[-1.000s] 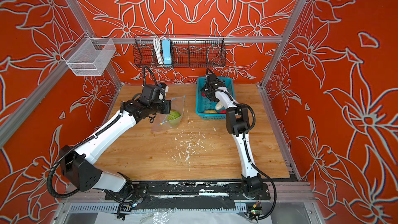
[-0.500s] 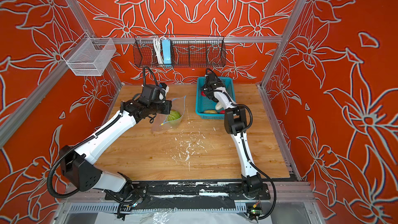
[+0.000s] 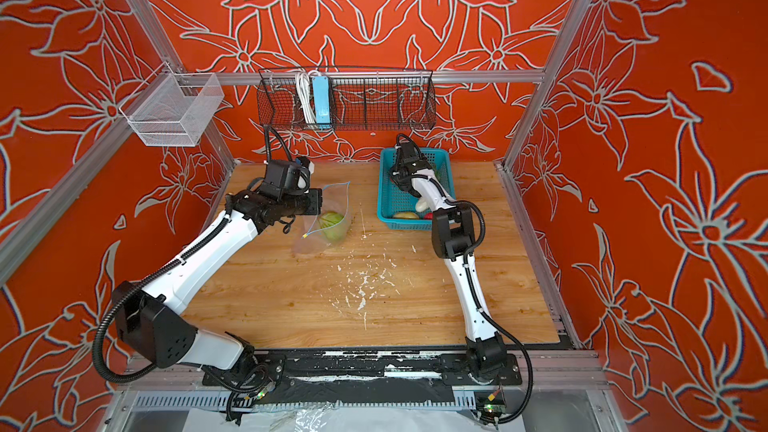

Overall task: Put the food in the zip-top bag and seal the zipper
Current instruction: 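Lower the open right gripper into the basket over the small red beet, then close the right gripper on the small red beet and lift it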

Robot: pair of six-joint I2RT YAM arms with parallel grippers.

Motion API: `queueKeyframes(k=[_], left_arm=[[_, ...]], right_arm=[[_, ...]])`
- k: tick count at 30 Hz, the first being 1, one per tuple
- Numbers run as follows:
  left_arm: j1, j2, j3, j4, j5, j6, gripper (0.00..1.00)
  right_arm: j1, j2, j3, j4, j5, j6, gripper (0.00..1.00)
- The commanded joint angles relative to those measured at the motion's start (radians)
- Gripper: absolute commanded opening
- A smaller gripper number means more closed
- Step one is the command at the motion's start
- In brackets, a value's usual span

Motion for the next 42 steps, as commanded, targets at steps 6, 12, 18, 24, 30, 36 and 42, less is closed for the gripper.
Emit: queueKeyframes(k=[6,12,18,24,30,36,42], left_arm=[[0.001,0.002,0.025,-0.012,0.014,-0.005,0.00],[0.001,0.007,0.025,-0.013,0.016,-0.003,0.00],[0.001,0.004,0.025,-0.013,0.017,-0.001,0.00],[0.002,-0.001,0.031,-0.016,0.014,0.003,0.00],[0.002,-0.004,0.024,-0.014,0.014,0.004,0.00],[0.003,0.000,0.026,-0.018,0.018,0.002,0.00],[0.002,-0.005,0.032,-0.023,0.000,0.017,0.00]], right_arm=[[-0.011,0.018,0.004,-0.026,0.072,0.032,0.58],[-0.014,0.047,0.056,-0.045,0.081,0.026,0.56],[-0.015,0.061,0.077,-0.034,0.073,0.024,0.36],[-0.011,0.011,0.015,0.027,0.032,0.020,0.25],[-0.008,-0.067,-0.063,0.090,0.020,-0.036,0.22],[-0.005,-0.120,-0.117,0.091,-0.009,-0.069,0.19],[0.006,-0.218,-0.231,0.150,-0.022,-0.112,0.19]])
